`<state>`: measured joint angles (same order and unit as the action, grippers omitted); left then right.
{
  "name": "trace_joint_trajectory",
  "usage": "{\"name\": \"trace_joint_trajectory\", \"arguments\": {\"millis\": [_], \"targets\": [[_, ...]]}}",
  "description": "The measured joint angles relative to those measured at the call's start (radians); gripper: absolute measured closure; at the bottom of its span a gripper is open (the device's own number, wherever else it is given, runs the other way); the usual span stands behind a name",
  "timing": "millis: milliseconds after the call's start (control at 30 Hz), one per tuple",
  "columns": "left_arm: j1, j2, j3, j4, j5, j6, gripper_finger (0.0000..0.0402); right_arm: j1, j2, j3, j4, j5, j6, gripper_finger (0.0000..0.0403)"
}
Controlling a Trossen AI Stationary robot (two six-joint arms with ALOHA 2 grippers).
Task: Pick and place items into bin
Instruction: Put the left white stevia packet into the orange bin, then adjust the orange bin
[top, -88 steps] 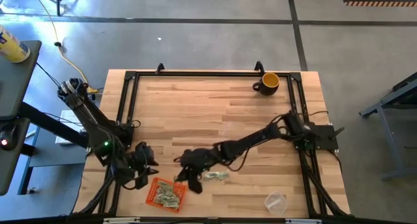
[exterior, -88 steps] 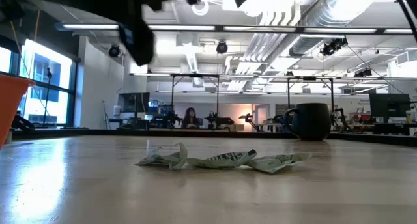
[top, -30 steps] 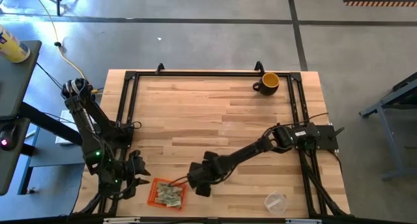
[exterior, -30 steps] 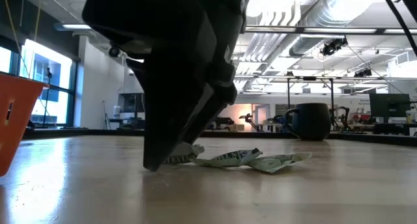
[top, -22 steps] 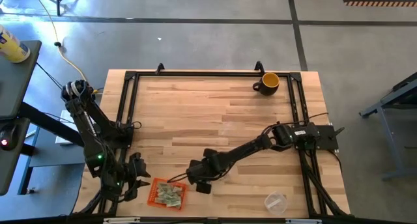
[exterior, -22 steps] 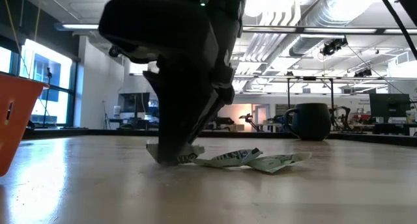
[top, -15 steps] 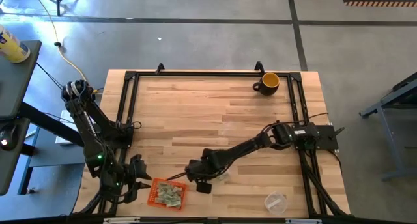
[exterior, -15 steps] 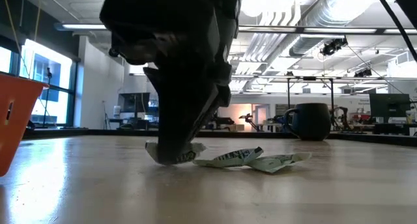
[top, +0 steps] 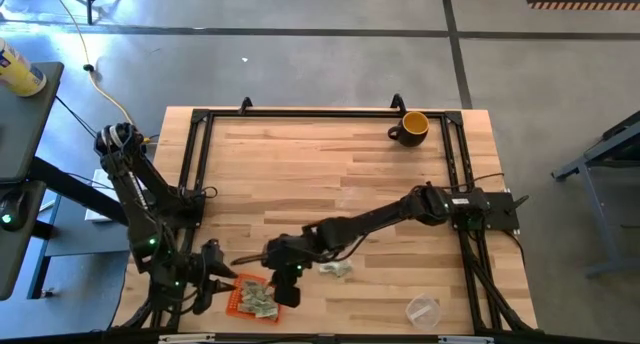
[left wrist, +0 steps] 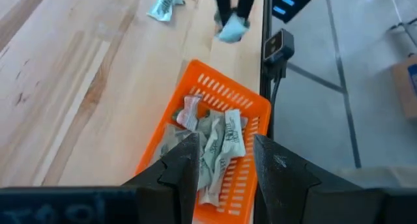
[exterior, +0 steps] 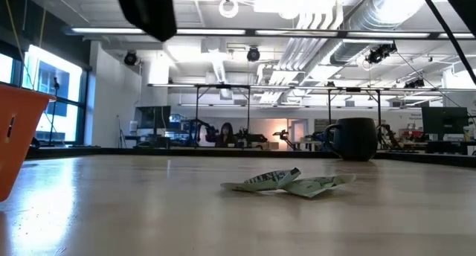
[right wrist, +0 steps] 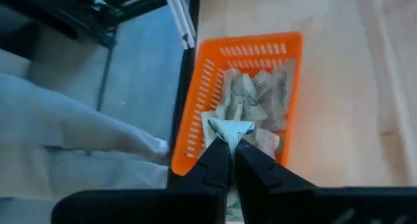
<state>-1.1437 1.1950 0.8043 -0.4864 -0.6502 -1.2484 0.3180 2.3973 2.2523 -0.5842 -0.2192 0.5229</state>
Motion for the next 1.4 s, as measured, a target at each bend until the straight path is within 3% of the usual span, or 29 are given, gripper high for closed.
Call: {"name": "trace_joint_trajectory", "arguments": {"millis": [300,500,667,900,1067,1233,1333,1400], "targets": [[-0.092,-0.001,0.0,-0.013,-0.063,-0.124,0.0222,0.001,0.048,-0.011,0.111,-0.04,0.05,0.0331],[-0.095,-0.001,0.0,-0.015,-0.061,-0.148,0.0222,0.032,0.037,-0.011,0.078,0.093,0.022,0.0285],[-0.094,-0.001,0.0,-0.004,-0.05,-0.169,0.0222,0.087,0.002,-0.007,-0.262,0.237,-0.007,0.0275],[-0.094,-0.001,0.0,-0.006,-0.046,-0.159,0.0222,0.168,0.002,-0.01,-0.63,0.283,0.0,0.0273],[-0.094,-0.001,0.0,-0.011,-0.048,-0.144,0.0222,0.191,-0.005,-0.01,-0.641,0.409,0.009,0.0273],[-0.094,-0.001,0.0,-0.01,-0.051,-0.146,0.0222,0.179,-0.007,-0.009,-0.693,0.47,-0.001,0.0273],[-0.094,-0.001,0.0,-0.01,-0.052,-0.165,0.0222,0.189,-0.048,-0.011,-0.596,0.458,0.047,0.0274],[-0.094,0.0,0.0,-0.011,-0.052,-0.17,0.0222,0.213,-0.076,-0.006,-0.501,0.512,0.071,0.0274]]}}
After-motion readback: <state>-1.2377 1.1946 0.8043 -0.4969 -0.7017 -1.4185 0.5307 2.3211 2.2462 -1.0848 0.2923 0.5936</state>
